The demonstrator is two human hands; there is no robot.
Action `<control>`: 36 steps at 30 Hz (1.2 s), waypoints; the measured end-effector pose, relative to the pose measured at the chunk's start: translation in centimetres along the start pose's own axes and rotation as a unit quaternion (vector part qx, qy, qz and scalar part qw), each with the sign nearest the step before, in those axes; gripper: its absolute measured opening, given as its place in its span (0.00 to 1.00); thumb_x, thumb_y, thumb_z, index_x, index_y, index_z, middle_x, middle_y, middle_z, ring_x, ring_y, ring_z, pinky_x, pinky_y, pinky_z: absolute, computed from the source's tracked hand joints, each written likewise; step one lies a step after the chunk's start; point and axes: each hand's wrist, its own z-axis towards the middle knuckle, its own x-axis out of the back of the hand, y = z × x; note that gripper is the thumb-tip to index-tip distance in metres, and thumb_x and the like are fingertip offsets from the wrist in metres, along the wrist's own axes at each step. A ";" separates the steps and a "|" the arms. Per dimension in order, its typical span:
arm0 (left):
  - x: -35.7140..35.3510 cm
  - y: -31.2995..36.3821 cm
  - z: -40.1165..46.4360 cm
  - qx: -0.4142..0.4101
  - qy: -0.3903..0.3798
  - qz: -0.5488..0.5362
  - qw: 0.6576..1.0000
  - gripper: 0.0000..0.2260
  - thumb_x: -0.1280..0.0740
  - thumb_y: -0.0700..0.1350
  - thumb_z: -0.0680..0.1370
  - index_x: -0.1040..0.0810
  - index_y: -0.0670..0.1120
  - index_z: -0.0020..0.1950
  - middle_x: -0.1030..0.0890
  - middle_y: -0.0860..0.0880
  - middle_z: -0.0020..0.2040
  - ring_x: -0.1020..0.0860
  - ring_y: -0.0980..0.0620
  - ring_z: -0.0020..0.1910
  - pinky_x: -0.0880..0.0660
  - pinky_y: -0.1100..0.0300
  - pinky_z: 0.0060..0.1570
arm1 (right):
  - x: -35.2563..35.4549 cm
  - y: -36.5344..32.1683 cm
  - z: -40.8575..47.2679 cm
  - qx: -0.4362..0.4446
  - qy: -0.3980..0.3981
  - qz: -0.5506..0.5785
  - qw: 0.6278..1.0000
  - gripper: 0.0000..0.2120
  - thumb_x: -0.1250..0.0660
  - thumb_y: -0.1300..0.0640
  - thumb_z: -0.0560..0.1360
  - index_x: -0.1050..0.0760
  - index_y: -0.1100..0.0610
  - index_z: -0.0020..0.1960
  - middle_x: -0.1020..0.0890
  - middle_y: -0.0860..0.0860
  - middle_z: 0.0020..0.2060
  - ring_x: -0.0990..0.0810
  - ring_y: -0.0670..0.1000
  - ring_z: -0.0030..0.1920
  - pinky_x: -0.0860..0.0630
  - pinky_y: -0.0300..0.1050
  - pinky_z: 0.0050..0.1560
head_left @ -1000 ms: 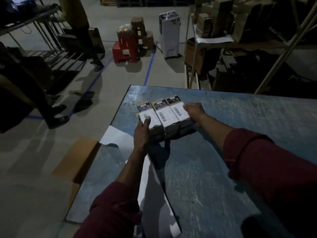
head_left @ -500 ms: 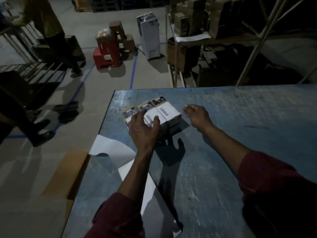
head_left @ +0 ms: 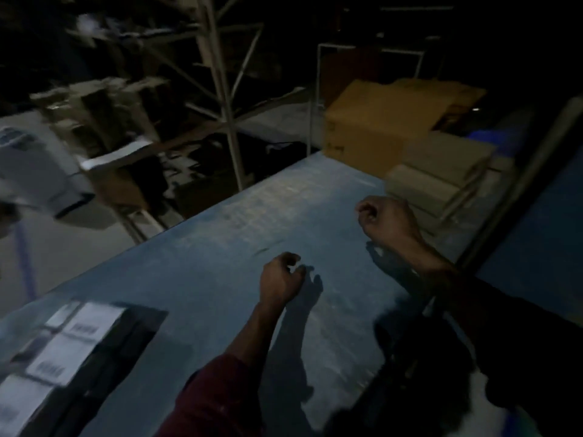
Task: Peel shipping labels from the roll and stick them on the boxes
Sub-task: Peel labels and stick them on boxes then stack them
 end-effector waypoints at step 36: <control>-12.1 -0.8 0.9 -0.055 -0.151 0.240 0.957 0.27 0.37 0.65 0.81 0.29 0.46 0.69 0.37 0.39 0.81 0.40 0.42 0.82 0.36 0.44 0.75 | 8.4 14.5 3.5 0.013 -0.042 -0.311 0.950 0.31 0.24 0.52 0.71 0.27 0.55 0.72 0.21 0.57 0.65 0.19 0.60 0.60 0.18 0.53 0.51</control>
